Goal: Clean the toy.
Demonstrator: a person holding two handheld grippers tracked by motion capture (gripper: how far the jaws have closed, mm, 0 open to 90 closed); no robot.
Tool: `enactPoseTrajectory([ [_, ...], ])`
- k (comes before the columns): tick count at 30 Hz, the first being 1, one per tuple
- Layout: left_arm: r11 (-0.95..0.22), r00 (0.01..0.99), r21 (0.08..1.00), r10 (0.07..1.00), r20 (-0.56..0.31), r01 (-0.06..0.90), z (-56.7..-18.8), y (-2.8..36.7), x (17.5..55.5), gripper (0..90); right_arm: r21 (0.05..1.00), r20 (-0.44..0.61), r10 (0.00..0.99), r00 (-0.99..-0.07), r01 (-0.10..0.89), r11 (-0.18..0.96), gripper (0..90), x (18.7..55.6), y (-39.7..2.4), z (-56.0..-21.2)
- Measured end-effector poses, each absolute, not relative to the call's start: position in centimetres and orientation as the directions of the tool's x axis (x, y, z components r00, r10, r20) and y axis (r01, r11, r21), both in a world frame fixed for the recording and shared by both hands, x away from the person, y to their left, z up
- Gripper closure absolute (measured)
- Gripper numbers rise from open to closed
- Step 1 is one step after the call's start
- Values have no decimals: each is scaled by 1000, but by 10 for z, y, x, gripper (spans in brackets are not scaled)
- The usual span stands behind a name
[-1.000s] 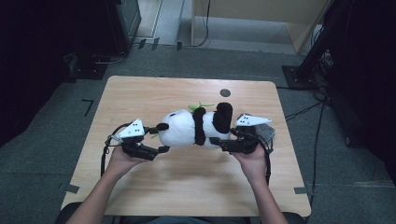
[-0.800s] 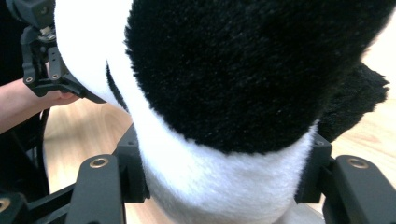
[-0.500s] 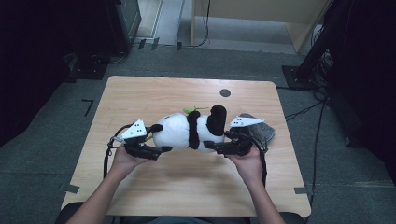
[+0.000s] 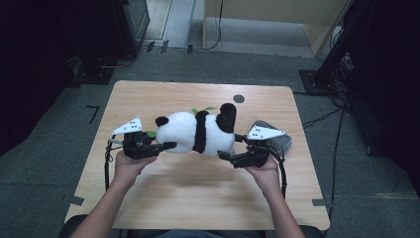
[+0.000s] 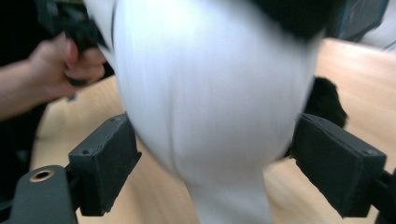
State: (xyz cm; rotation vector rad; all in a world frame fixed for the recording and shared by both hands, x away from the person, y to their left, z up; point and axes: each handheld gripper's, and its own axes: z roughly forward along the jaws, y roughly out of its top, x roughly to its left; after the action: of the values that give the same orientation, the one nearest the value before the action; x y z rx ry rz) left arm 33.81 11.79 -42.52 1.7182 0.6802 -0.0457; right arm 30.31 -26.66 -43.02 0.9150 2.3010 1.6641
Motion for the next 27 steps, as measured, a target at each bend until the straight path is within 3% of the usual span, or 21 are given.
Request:
enactPoseTrajectory([
  [3,-65,821,876,388,-418,477,-423,121,339,505,901,162,575,-802,358,246,138,302,-262,-436],
  [6,-74,827,869,355,-436,489,-423,116,338,501,896,180,560,-809,370,246,141,304,-255,-437],
  [9,-92,822,861,365,-438,500,-425,111,338,494,892,121,616,-778,357,276,133,301,-246,-436],
  [15,-156,823,860,413,-389,485,-428,105,336,445,854,103,658,-746,406,326,334,300,-242,-438],
  [23,-163,830,869,419,-368,467,-435,103,340,213,828,173,677,-715,478,293,414,302,-247,-433],
  [27,-179,840,880,429,-332,439,-436,102,340,180,813,222,679,-700,518,267,415,303,-249,-432],
])
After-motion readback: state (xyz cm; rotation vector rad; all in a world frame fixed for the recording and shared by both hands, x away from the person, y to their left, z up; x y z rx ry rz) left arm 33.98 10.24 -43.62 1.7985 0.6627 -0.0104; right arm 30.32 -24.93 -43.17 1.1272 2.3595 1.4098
